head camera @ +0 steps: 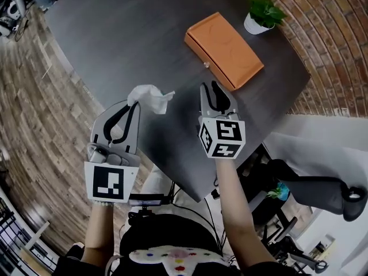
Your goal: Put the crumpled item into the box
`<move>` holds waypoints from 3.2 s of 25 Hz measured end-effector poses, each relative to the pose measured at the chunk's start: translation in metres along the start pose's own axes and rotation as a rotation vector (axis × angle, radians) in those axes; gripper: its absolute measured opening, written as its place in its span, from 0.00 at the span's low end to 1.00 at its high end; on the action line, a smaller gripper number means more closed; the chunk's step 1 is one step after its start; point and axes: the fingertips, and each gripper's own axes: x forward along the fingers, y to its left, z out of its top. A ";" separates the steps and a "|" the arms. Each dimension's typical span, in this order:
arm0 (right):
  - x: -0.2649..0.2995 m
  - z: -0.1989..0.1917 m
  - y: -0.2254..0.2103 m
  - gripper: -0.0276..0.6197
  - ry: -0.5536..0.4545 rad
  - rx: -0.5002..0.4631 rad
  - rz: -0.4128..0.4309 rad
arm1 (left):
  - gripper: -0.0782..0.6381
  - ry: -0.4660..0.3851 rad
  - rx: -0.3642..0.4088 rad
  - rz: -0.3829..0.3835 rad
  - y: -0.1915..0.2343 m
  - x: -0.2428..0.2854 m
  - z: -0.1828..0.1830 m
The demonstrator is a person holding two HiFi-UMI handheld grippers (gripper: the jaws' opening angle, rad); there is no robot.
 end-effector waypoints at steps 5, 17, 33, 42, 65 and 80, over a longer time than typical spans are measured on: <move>0.023 -0.015 -0.007 0.21 0.034 0.027 -0.033 | 0.13 0.015 0.015 -0.020 0.006 0.011 -0.008; 0.065 -0.036 -0.021 0.22 0.097 0.053 -0.107 | 0.13 0.039 0.010 -0.046 0.023 0.036 -0.020; 0.090 -0.036 -0.032 0.22 0.141 0.131 -0.184 | 0.13 0.053 0.027 -0.079 0.028 0.054 -0.027; 0.094 -0.039 -0.038 0.21 0.149 0.180 -0.252 | 0.13 0.058 0.023 -0.084 0.031 0.056 -0.031; 0.086 -0.045 -0.026 0.14 0.159 0.203 -0.269 | 0.13 0.050 -0.001 -0.078 0.032 0.051 -0.034; 0.074 -0.054 0.005 0.14 0.179 0.233 -0.253 | 0.13 0.046 -0.009 -0.071 0.033 0.045 -0.034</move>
